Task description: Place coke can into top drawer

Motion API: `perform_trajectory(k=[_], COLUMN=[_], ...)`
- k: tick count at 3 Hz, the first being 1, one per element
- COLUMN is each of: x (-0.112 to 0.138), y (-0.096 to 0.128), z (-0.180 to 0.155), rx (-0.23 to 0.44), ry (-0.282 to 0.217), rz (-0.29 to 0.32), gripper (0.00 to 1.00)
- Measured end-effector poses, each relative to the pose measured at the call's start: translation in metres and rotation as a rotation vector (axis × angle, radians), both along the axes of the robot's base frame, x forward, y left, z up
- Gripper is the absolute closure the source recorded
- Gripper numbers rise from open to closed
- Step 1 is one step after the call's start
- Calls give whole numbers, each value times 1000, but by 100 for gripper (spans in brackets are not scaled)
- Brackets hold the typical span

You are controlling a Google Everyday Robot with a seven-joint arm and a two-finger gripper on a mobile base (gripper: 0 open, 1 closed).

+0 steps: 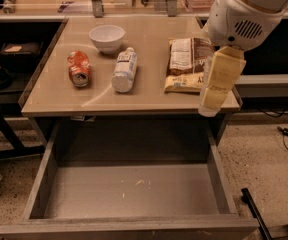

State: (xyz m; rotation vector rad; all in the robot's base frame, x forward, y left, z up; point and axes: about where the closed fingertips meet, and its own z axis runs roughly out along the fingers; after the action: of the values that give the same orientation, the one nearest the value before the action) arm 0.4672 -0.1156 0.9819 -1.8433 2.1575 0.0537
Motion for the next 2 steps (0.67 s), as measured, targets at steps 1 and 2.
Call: perform_trajectory(k=[1, 2], x=[1, 20], y=[2, 42], z=[1, 2], rx=[3, 53], ry=[-8, -38], rz=[1, 18], gripper=[0, 0])
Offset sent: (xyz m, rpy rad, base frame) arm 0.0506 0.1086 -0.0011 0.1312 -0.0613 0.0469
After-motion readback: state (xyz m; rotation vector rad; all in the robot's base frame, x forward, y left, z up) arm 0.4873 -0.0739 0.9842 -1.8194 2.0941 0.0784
